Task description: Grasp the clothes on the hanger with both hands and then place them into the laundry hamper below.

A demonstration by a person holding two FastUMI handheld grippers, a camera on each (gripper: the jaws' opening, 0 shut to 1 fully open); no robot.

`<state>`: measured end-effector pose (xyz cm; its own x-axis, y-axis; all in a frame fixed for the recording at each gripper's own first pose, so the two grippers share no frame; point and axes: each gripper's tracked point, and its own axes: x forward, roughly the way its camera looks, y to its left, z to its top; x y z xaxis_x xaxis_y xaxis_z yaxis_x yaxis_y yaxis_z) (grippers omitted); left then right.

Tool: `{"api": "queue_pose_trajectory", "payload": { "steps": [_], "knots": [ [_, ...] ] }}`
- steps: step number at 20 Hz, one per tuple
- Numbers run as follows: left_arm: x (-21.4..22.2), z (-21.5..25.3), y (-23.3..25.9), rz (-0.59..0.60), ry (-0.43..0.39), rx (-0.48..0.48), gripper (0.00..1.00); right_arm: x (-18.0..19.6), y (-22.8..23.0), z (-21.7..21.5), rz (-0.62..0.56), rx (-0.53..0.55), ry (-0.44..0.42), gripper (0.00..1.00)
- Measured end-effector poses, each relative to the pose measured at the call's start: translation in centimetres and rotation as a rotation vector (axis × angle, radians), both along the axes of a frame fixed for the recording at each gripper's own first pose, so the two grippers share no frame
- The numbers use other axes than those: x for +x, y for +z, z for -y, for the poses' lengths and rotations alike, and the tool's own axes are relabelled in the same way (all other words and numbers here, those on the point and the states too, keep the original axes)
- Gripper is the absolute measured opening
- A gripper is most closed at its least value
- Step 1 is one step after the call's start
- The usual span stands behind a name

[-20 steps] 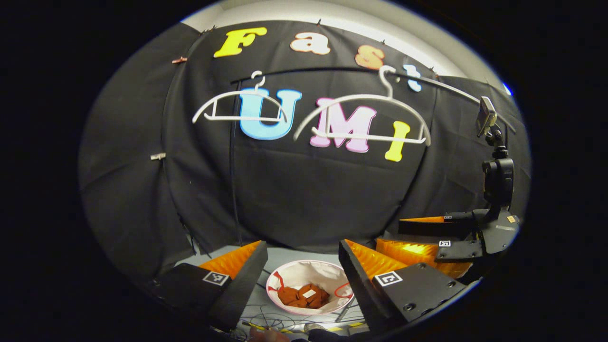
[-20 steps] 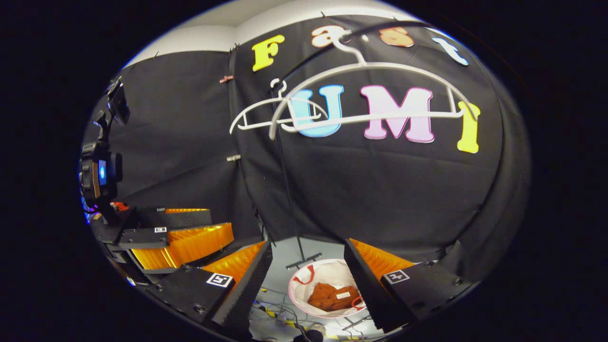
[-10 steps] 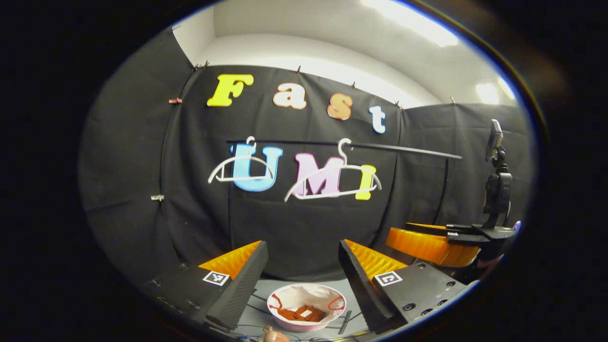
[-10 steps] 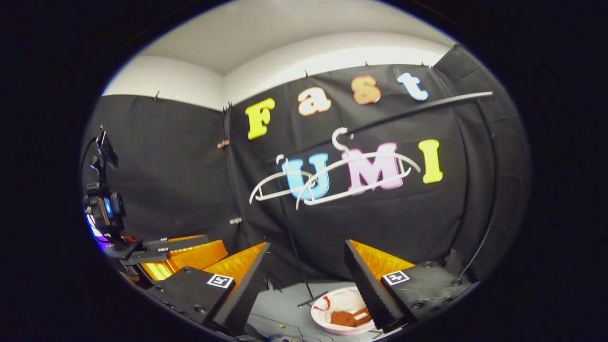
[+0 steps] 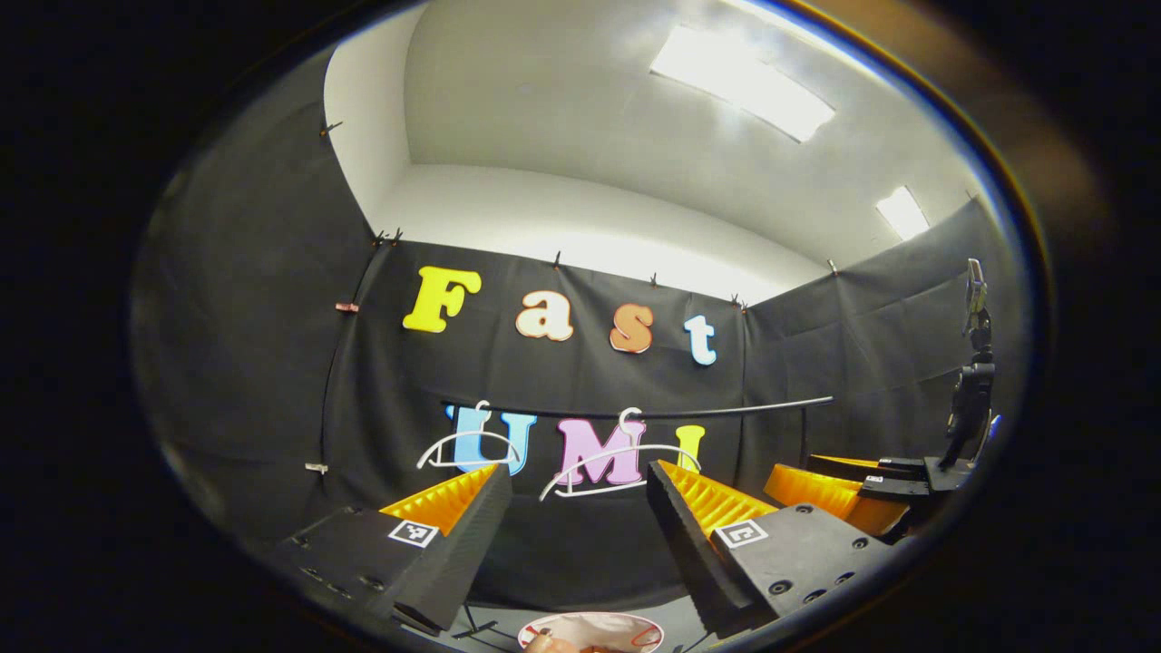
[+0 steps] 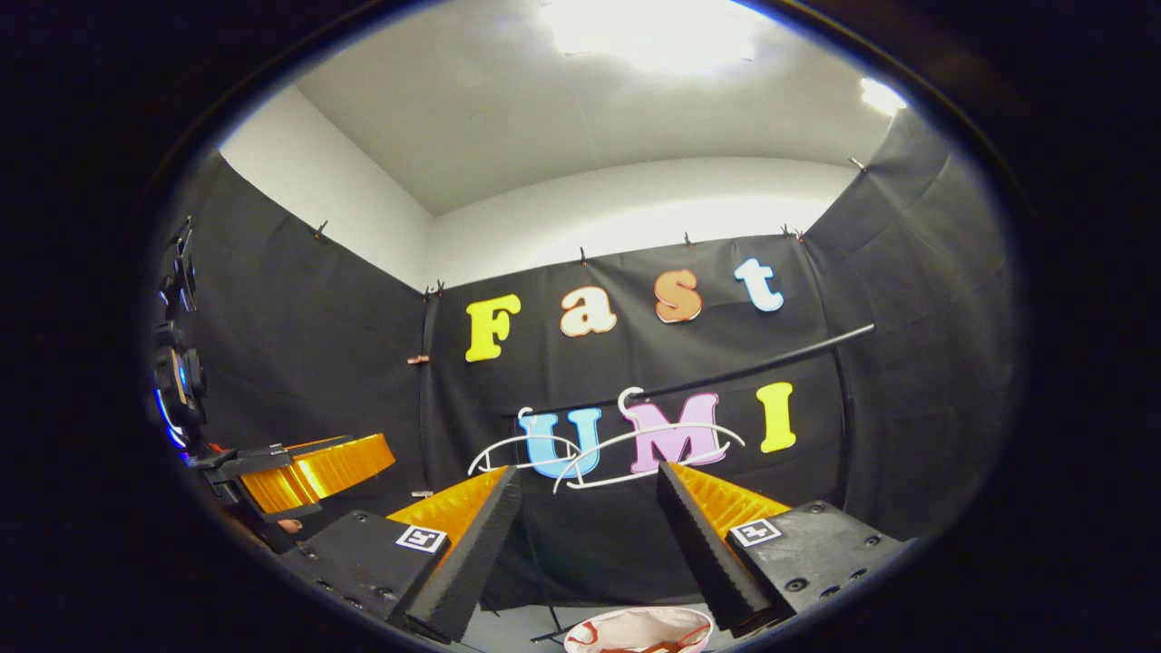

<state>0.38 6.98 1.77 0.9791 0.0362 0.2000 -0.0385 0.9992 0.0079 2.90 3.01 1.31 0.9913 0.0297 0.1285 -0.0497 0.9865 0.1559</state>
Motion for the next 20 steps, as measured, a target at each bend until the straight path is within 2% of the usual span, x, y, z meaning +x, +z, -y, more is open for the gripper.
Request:
{"api": "queue_pose_trajectory", "payload": {
  "steps": [2, 3, 4, 5, 7, 8, 11, 12, 13, 14, 15, 17, 18, 19, 20],
  "knots": [
    [-0.4, 0.7, 0.2, -0.010, -0.003, -0.005, 0.98, -0.5, 1.4, 0.6, 0.027, -0.038, -0.024, 0.98],
    [-0.6, 1.0, 0.3, -0.011, -0.004, -0.009, 0.92, -0.7, 2.2, 0.9, 0.049, -0.052, -0.035, 1.00],
    [-0.8, 1.1, 0.8, -0.005, 0.001, -0.014, 0.98, -1.0, 3.0, 0.8, 0.067, -0.058, -0.038, 0.99],
    [-0.8, 1.2, 1.3, 0.003, 0.004, -0.018, 0.98, -1.2, 3.4, 0.8, 0.079, -0.060, -0.039, 0.97],
    [-0.5, 1.6, 1.6, 0.003, -0.001, -0.022, 0.94, -1.4, 3.7, 0.8, 0.086, -0.059, -0.039, 0.97],
    [-0.3, 1.7, 1.6, -0.001, 0.001, -0.020, 0.98, -1.4, 3.7, 1.1, 0.084, -0.057, -0.040, 0.97],
    [0.0, 2.0, 1.0, -0.020, 0.005, -0.017, 0.98, -1.1, 3.2, 1.7, 0.064, -0.044, -0.042, 0.97],
    [0.1, 2.2, 0.8, -0.030, 0.002, -0.023, 0.92, -1.2, 3.2, 1.8, 0.059, -0.039, -0.041, 0.97],
    [0.3, 2.3, 0.6, -0.037, -0.001, -0.029, 0.98, -1.1, 3.2, 1.9, 0.056, -0.036, -0.040, 0.97],
    [0.3, 2.4, 0.4, -0.045, -0.003, -0.033, 0.95, -1.1, 3.2, 2.2, 0.055, -0.034, -0.041, 0.97],
    [0.4, 2.4, 0.1, -0.053, -0.005, -0.034, 0.95, -1.1, 3.3, 2.3, 0.055, -0.034, -0.042, 0.92],
    [0.6, 2.5, -0.1, -0.067, -0.006, -0.031, 0.98, -0.9, 3.3, 2.3, 0.058, -0.035, -0.044, 0.92],
    [0.8, 2.5, -0.1, -0.072, -0.007, -0.029, 0.95, -0.9, 3.4, 2.5, 0.058, -0.037, -0.048, 0.92],
    [0.9, 2.5, -0.2, -0.076, -0.007, -0.028, 0.95, -0.9, 3.4, 2.8, 0.058, -0.039, -0.049, 0.97],
    [0.9, 2.6, -0.1, -0.078, -0.006, -0.027, 0.95, -0.9, 3.3, 2.6, 0.057, -0.039, -0.047, 0.92]
  ]
}}
